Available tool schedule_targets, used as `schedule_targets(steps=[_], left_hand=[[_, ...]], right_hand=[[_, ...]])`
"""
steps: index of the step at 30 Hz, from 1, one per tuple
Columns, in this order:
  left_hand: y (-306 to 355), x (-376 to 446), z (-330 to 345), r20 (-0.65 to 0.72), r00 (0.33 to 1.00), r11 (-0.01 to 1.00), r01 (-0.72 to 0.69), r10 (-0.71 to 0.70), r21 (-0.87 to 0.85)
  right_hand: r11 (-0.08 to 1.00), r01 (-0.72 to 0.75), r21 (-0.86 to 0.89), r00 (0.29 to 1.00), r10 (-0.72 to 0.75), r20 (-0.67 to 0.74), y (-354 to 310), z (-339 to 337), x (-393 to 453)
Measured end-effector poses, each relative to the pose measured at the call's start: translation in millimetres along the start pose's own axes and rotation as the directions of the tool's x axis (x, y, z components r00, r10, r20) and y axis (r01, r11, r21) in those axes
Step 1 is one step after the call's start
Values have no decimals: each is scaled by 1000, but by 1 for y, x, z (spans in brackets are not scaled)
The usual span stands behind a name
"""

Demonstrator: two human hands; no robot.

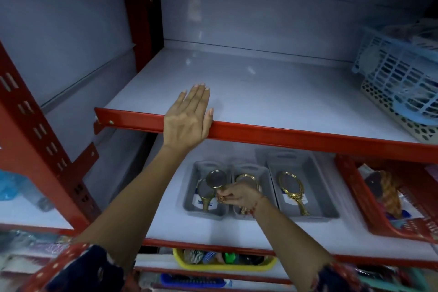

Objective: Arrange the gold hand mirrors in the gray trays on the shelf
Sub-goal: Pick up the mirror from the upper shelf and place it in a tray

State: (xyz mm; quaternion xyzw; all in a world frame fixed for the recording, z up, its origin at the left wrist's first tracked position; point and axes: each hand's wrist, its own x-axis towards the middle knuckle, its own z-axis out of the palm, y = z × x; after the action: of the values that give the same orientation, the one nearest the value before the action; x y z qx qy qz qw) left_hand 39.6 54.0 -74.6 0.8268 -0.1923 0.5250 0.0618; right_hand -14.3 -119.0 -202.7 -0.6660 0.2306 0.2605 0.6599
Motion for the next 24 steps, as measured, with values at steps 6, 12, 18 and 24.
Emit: schedule_targets(steps=[6,12,18,24], left_hand=[[-3,-2,8,-99,994,999,-44,44,9],[-5,-2,7,-89,994,998,-61,60,-10],[-1,-5,-7,-41,997,994,-67,63,-85],[20,-126,-9,177,979,921,-23,99,-390]], right_hand=[[991,-127,-36,987,123,-99,20,35,51],[969,-110,-223,969,55,-242,37,52,69],[899,-48,-436,986,-26,-164,22,50,53],[976,-59,-212,987,25,-160,6,25,33]])
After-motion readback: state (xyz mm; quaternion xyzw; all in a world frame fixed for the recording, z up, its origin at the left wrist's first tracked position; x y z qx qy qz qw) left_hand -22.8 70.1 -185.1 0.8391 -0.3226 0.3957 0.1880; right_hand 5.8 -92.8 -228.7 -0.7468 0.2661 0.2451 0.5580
